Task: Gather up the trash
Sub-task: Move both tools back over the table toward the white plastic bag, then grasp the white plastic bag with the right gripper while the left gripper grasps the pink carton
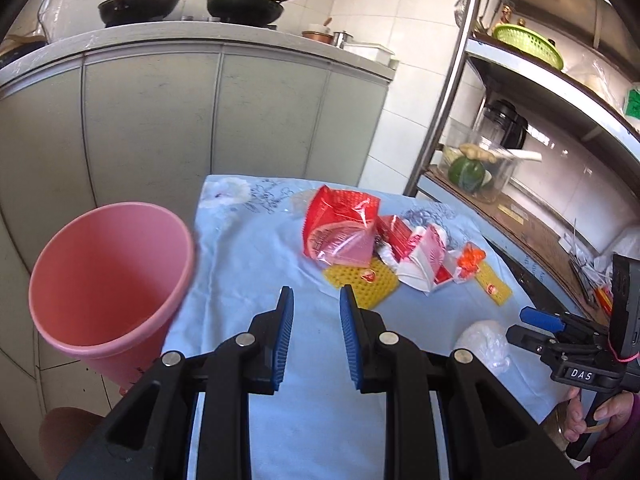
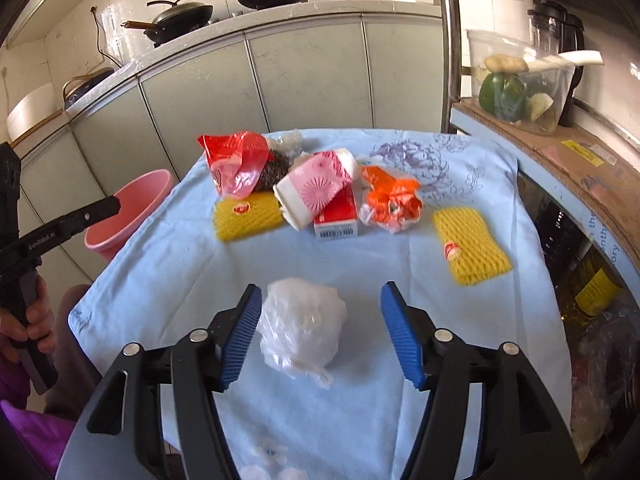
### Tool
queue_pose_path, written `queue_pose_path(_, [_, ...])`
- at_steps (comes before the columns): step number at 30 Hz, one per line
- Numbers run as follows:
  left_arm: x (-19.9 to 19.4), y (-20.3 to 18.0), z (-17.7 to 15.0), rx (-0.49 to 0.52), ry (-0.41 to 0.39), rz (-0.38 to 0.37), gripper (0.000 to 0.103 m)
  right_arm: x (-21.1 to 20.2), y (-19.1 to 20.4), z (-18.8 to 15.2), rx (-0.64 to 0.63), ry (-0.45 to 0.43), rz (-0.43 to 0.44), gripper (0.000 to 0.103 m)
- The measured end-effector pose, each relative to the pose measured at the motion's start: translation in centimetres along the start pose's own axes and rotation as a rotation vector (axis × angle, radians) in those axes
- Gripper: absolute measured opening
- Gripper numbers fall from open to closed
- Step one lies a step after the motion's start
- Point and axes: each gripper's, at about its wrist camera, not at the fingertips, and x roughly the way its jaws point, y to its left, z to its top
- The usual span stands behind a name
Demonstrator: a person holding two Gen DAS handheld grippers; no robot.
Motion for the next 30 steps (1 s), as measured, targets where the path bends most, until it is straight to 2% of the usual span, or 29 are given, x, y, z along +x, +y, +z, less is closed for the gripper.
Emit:
queue_pose_path(3, [0.5, -0.6, 0.0, 0.011, 0.019, -0.017, 0.027, 0.6, -0.2, -0.5, 0.015, 0.032, 0.015, 0.065])
queue_pose_path(8, [1.3, -1.2, 0.1, 0.028, 0.048, -0.037, 0.039, 1.6, 0.7, -0.9, -0.012, 0.062, 0.038, 0.065])
queue_pose_path(15, [3.2, -3.7, 1.0, 0.095, 0.077, -0.080, 0.043, 2.5, 1.3, -0.8, -0.054, 0.071, 0.052, 0.064])
queue_pose_path(17, [3.8, -4.8, 1.5, 0.124, 0.081, -0.094, 0.044, 2.6, 1.2, -0.8, -0.060, 0.073, 0.049, 0.051])
queue_pose_path(20, [5.3, -6.5, 2.4, 0.154, 0.090, -0.128, 0.044, 2.7, 0.4, -0.8, -0.034, 0.074, 0.067, 0.040])
queue_pose_path(23, [7.3, -7.9, 3.4, 0.165, 0.112, -0.153, 0.044, 2.3, -0.4, -0.7, -0.024, 0.061, 0.061, 0.036])
queue_pose_path(30, [12.3, -10.7, 4.6, 0.225, 0.161, -0.171, 0.044, 1.6, -2.6, -0.4, 0.032, 0.027, 0.066, 0.036])
